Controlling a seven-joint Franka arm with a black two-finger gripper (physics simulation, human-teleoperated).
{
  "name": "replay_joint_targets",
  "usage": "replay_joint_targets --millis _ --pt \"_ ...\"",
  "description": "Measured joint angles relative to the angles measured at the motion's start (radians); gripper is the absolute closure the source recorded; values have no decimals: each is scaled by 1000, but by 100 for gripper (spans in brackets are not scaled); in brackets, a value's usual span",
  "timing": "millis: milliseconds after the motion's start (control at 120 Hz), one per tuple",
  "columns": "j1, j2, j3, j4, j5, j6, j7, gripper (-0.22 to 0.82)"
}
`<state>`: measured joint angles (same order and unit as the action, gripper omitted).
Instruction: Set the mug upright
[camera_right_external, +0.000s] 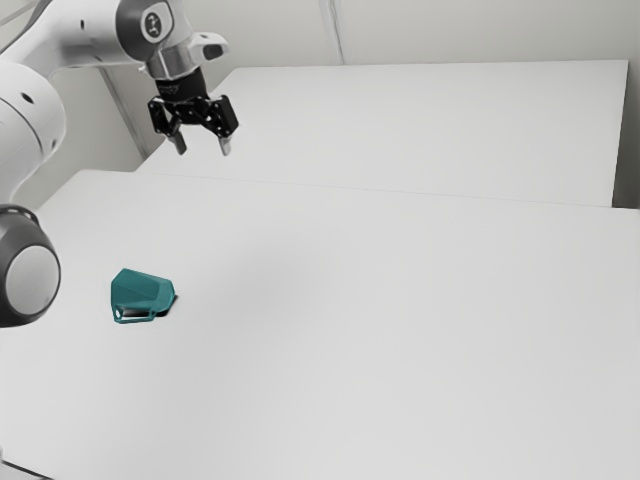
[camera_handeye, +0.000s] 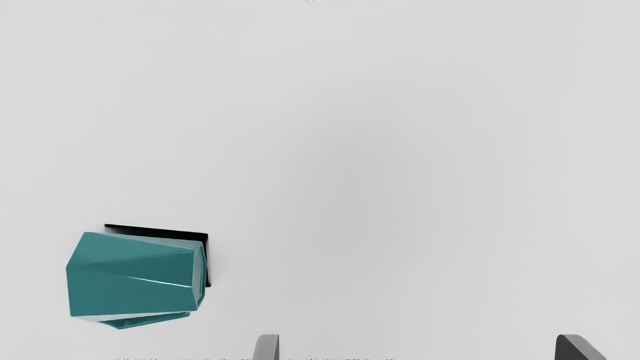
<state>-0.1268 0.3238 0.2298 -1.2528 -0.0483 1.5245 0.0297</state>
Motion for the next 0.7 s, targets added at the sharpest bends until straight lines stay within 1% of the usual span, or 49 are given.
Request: replay_joint_targets --millis 167,233,275,392,508,625,700 --pt "-17 -38 2 -22 58 -7 0 0" --pt "-25 -50 2 -42 76 -10 0 0" --pt "-24 -75 9 -74 83 -11 1 0" --pt "1 -161 101 -205 59 2 20 0" --pt "18 -208 200 -315 -5 43 75 0" --pt "42 -219 303 -348 -79 65 152 0" --pt "84 -213 338 -353 -127 66 208 0"
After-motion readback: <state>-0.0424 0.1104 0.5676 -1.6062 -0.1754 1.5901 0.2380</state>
